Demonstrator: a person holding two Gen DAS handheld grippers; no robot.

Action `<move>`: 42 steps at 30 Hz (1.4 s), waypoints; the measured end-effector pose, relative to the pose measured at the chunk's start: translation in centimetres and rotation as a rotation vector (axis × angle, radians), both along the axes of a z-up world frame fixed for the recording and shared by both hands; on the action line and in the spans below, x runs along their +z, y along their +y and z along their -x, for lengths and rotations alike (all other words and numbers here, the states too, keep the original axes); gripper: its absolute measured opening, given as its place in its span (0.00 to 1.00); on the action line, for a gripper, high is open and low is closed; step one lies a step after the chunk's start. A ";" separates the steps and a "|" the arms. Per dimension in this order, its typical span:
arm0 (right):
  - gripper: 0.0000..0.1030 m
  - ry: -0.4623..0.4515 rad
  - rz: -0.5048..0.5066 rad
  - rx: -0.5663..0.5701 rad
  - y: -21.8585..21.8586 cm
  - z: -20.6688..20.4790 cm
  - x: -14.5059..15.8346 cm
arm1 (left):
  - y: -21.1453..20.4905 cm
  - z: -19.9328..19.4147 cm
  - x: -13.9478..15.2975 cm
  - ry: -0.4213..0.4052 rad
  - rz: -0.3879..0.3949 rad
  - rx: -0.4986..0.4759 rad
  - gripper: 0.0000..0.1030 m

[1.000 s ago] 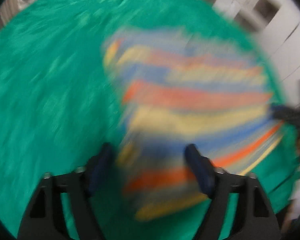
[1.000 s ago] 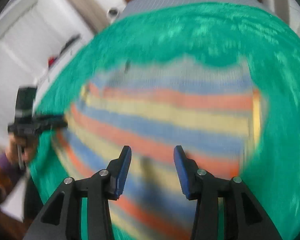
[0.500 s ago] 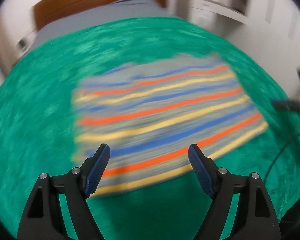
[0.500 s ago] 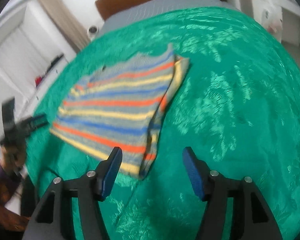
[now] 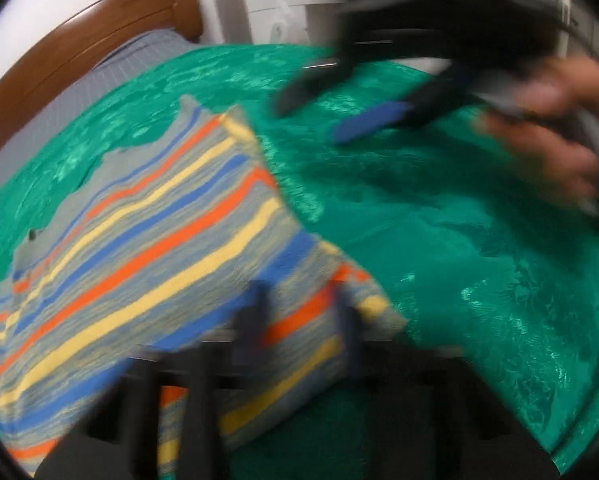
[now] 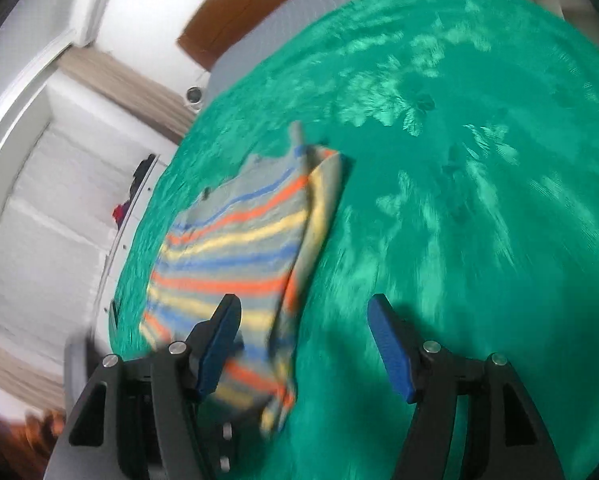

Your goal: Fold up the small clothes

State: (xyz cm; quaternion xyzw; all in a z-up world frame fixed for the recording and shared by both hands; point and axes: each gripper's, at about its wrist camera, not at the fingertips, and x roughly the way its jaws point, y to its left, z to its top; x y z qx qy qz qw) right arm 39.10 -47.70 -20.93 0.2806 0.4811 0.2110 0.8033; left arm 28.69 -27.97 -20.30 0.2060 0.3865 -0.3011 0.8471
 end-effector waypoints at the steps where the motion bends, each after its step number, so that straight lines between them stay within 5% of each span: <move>1: 0.64 0.008 -0.016 -0.015 0.4 -1.4 -0.4 | -0.1 0.3 -0.1 -0.012 -0.005 0.004 0.02; 4: 0.63 0.039 -0.006 -0.063 2.7 -5.3 -1.5 | 0.5 0.5 0.5 -0.020 0.037 0.014 0.00; 5: 0.53 0.048 0.033 -0.080 3.3 -6.0 -1.6 | 1.1 0.6 0.9 -0.018 0.059 0.021 0.00; 6: 0.27 0.042 0.072 -0.099 4.0 -6.6 -1.3 | 1.8 0.7 1.3 -0.017 0.082 0.031 0.00; 7: 0.13 0.034 0.095 -0.107 4.6 -7.0 -0.9 | 2.4 0.5 1.7 -0.017 0.103 0.046 0.00; 8: 0.10 0.016 0.108 -0.107 5.6 -7.2 0.0 | 3.7 0.6 2.3 -0.015 0.132 0.068 0.00; 14: 0.09 -0.102 0.118 0.012 13.0 -7.4 5.9 | 14.2 0.7 4.6 0.033 0.321 0.290 0.00; 21: 0.09 -0.077 0.118 0.125 24.7 -10.4 6.7 | 27.2 0.7 4.0 0.151 0.515 0.564 0.00; 24: 0.09 -0.057 0.070 0.140 27.1 -10.9 6.6 | 28.2 1.6 4.7 0.136 0.501 0.509 0.04; 29: 0.09 -0.039 0.086 0.153 26.1 -10.5 6.8 | 24.0 1.8 7.3 0.057 0.499 0.217 0.35; 35: 0.09 -0.057 0.135 0.216 25.1 -10.3 8.9 | 20.6 -2.3 7.1 0.055 0.429 -0.040 0.36; 42: 0.09 -0.070 0.184 0.323 26.7 -9.4 10.4 | 17.6 -3.0 8.3 0.009 0.377 -0.221 0.41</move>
